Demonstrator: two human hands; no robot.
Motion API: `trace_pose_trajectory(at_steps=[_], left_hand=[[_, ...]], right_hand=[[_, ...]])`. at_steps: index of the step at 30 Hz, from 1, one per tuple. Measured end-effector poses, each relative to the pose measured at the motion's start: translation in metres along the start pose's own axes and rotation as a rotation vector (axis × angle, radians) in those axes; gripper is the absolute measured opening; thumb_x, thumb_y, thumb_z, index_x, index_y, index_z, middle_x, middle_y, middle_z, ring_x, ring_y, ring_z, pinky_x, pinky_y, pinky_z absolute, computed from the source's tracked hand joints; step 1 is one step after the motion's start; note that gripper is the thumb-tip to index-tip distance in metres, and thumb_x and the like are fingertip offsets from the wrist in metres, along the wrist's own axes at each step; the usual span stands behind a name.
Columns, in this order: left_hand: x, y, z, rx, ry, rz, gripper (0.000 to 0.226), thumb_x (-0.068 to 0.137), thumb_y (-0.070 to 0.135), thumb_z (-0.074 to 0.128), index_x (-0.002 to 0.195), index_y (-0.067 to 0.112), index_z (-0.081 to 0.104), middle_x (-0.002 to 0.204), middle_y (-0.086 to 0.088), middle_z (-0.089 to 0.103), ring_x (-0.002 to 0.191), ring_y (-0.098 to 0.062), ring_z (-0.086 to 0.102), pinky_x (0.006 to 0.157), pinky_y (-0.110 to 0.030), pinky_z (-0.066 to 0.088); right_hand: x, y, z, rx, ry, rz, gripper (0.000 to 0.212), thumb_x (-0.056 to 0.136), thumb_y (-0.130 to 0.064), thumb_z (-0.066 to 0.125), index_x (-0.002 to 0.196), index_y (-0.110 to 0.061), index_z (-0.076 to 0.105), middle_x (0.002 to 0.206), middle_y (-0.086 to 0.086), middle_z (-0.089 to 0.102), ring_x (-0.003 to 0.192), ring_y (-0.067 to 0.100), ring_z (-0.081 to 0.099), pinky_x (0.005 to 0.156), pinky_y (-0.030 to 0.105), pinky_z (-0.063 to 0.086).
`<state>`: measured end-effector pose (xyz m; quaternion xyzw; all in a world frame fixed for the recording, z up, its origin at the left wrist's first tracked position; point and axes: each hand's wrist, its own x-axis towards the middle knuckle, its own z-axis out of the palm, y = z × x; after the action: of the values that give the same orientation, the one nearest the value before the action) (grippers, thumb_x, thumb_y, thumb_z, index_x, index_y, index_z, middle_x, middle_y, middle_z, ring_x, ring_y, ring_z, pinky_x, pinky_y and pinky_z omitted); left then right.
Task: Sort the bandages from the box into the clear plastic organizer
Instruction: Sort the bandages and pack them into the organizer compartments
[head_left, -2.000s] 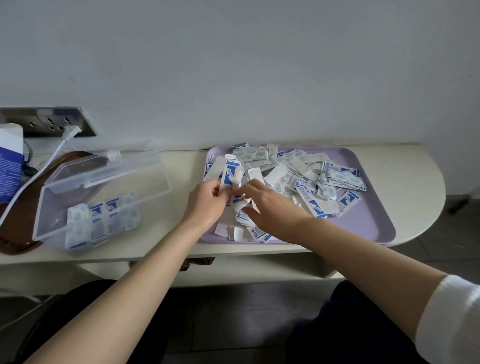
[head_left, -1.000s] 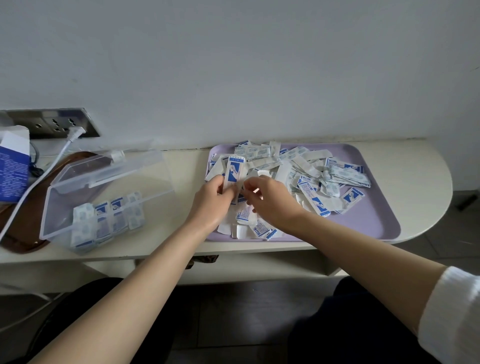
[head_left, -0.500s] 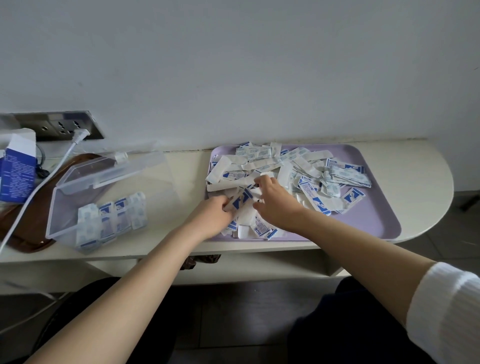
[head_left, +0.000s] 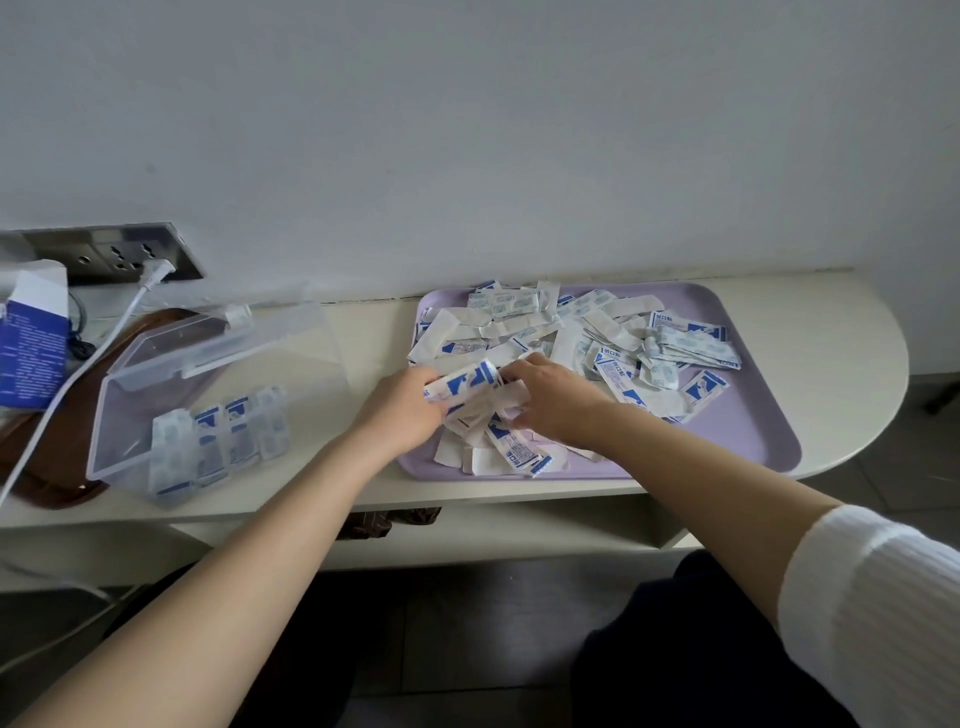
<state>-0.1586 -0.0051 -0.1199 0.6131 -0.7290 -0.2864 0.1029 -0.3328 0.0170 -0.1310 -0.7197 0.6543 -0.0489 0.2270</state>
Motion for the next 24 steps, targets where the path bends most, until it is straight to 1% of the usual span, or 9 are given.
trace_pose_trajectory(at_steps=[3, 4, 6, 8, 11, 14, 17, 22, 24], left_hand=[[0.001, -0.003, -0.007, -0.098, 0.012, -0.040, 0.006, 0.089, 0.007, 0.051, 0.092, 0.012, 0.051, 0.086, -0.002, 0.058, 0.068, -0.018, 0.057, 0.053, -0.020, 0.040], [0.001, -0.003, -0.008, -0.166, 0.003, -0.064, 0.006, 0.089, 0.006, 0.049, 0.092, 0.012, 0.049, 0.085, -0.001, 0.059, 0.067, -0.019, 0.061, 0.052, -0.018, 0.043], [0.000, -0.004, -0.007, -0.315, -0.012, -0.115, 0.011, 0.090, 0.004, 0.043, 0.098, 0.010, 0.047, 0.090, -0.008, 0.063, 0.075, -0.030, 0.067, 0.059, -0.026, 0.048], [0.000, -0.003, -0.005, -0.395, -0.017, -0.146, 0.017, 0.091, 0.003, 0.039, 0.106, 0.008, 0.043, 0.091, -0.010, 0.064, 0.083, -0.031, 0.066, 0.065, -0.032, 0.050], [0.000, -0.002, 0.001, -0.408, -0.021, -0.146, 0.019, 0.092, 0.002, 0.037, 0.110, 0.006, 0.043, 0.078, -0.002, 0.062, 0.075, -0.026, 0.062, 0.069, -0.033, 0.049], [0.001, 0.001, 0.006, -0.443, -0.029, -0.108, 0.026, 0.090, 0.000, 0.035, 0.113, 0.003, 0.049, 0.083, -0.007, 0.065, 0.074, -0.026, 0.063, 0.073, -0.037, 0.053], [0.001, 0.008, 0.009, -0.438, -0.014, -0.063, 0.026, 0.091, 0.000, 0.036, 0.109, 0.004, 0.054, 0.080, -0.002, 0.066, 0.071, -0.024, 0.063, 0.078, -0.040, 0.053], [-0.003, 0.023, 0.010, -0.459, 0.022, 0.000, 0.021, 0.094, 0.005, 0.038, 0.083, 0.012, 0.054, 0.069, 0.001, 0.063, 0.055, -0.018, 0.057, 0.057, -0.025, 0.046], [-0.002, 0.026, 0.012, -0.461, 0.012, 0.021, 0.026, 0.094, 0.005, 0.037, 0.073, 0.015, 0.049, 0.065, 0.002, 0.060, 0.056, -0.019, 0.056, 0.060, -0.027, 0.042]], right_hand=[[0.002, 0.000, 0.000, -0.039, 0.042, 0.016, 0.037, 0.087, -0.019, 0.062, 0.122, -0.011, 0.051, 0.124, 0.006, 0.047, 0.101, 0.025, 0.056, 0.086, 0.036, 0.049], [0.002, 0.000, 0.000, -0.059, 0.063, 0.012, 0.027, 0.089, -0.017, 0.058, 0.115, -0.010, 0.054, 0.119, 0.006, 0.049, 0.094, 0.024, 0.055, 0.080, 0.033, 0.048], [0.002, 0.000, -0.002, -0.076, 0.120, -0.003, 0.014, 0.092, -0.013, 0.052, 0.103, -0.010, 0.058, 0.111, 0.006, 0.053, 0.085, 0.021, 0.054, 0.072, 0.029, 0.044], [0.002, -0.002, -0.005, -0.056, 0.186, -0.011, 0.011, 0.092, -0.012, 0.050, 0.097, -0.010, 0.059, 0.106, 0.006, 0.058, 0.083, 0.022, 0.055, 0.070, 0.029, 0.043], [0.001, -0.007, -0.011, 0.014, 0.272, -0.006, 0.012, 0.095, -0.018, 0.049, 0.099, -0.010, 0.056, 0.101, 0.005, 0.061, 0.083, 0.022, 0.054, 0.068, 0.031, 0.041], [-0.001, -0.015, -0.015, 0.115, 0.374, -0.016, 0.015, 0.097, -0.022, 0.047, 0.101, -0.009, 0.054, 0.097, 0.005, 0.061, 0.078, 0.022, 0.054, 0.066, 0.033, 0.044], [-0.003, -0.021, -0.016, 0.137, 0.445, -0.044, 0.018, 0.098, -0.024, 0.043, 0.103, -0.009, 0.051, 0.094, 0.006, 0.060, 0.076, 0.023, 0.054, 0.064, 0.034, 0.045], [-0.006, -0.030, -0.011, 0.200, 0.386, -0.049, 0.014, 0.096, -0.024, 0.043, 0.093, -0.011, 0.047, 0.081, 0.003, 0.056, 0.073, 0.025, 0.055, 0.064, 0.037, 0.045], [-0.006, -0.033, -0.009, 0.304, 0.323, -0.066, 0.011, 0.094, -0.021, 0.046, 0.089, -0.012, 0.047, 0.080, 0.006, 0.059, 0.072, 0.027, 0.057, 0.067, 0.040, 0.050]])
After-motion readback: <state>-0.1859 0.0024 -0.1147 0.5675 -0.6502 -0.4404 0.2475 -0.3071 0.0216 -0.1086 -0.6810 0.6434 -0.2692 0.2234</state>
